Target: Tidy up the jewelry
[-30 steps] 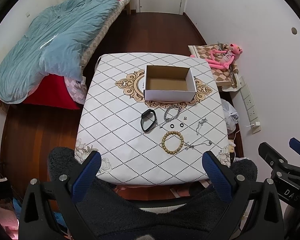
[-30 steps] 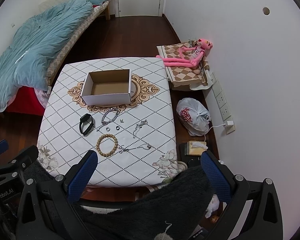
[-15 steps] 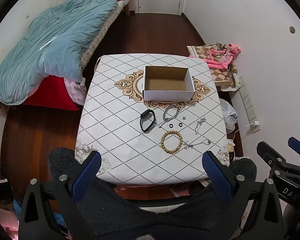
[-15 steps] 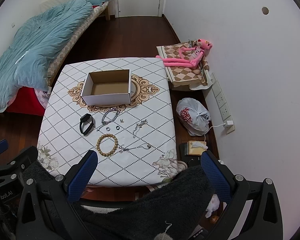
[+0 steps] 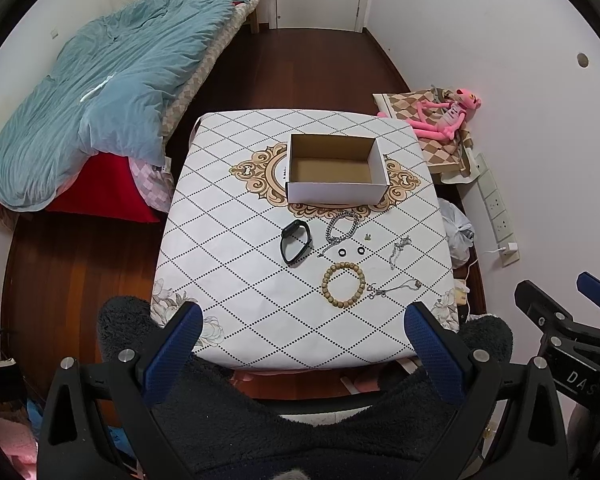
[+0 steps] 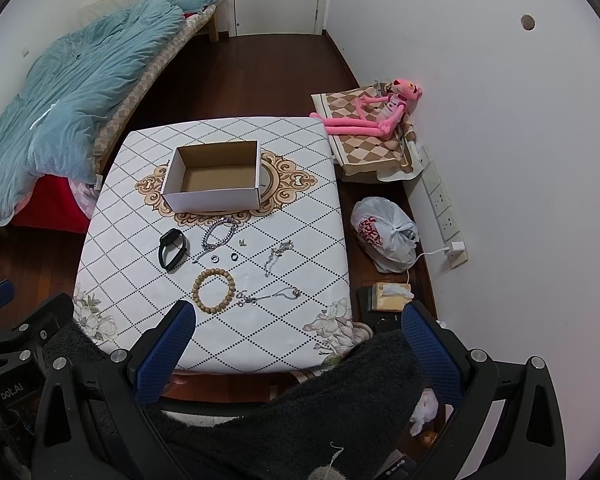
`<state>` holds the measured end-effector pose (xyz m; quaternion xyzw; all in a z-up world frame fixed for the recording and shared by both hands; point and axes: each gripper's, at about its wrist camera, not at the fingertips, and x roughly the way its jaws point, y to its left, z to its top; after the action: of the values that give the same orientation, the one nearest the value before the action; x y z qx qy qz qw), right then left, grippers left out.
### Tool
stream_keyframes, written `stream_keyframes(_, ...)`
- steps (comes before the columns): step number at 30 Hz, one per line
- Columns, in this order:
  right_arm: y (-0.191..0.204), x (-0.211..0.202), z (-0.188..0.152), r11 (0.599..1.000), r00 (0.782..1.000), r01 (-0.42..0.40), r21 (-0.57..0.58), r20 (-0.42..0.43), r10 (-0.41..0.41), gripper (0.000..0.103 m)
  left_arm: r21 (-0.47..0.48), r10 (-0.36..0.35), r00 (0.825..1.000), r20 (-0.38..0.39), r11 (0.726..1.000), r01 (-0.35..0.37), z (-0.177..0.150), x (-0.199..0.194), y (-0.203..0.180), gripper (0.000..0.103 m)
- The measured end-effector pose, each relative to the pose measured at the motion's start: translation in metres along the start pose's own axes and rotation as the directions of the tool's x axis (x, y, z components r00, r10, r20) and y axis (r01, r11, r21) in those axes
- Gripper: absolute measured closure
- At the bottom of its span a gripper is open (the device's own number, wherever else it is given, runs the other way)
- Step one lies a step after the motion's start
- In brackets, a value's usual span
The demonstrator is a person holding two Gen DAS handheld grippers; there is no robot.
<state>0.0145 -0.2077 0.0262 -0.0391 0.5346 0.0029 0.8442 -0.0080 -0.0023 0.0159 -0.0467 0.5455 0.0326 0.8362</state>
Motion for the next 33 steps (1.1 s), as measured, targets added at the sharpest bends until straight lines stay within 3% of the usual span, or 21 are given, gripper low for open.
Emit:
stream_keyframes(28,0.001,-0.004,0.003,1.0,1.0,0.009,-0.002,0.016,-0.009,0.0,0.002,-0.005,1.0,0.004,1.0,0.005,0.0,-0.001,0.0,0.0)
stream_keyframes(33,-0.002,0.012,0.006,1.0,1.0,0.016,0.014,-0.005,-0.016,0.0,0.006,0.04,0.999,0.014,0.999,-0.04,0.007,0.025,0.001,0.0)
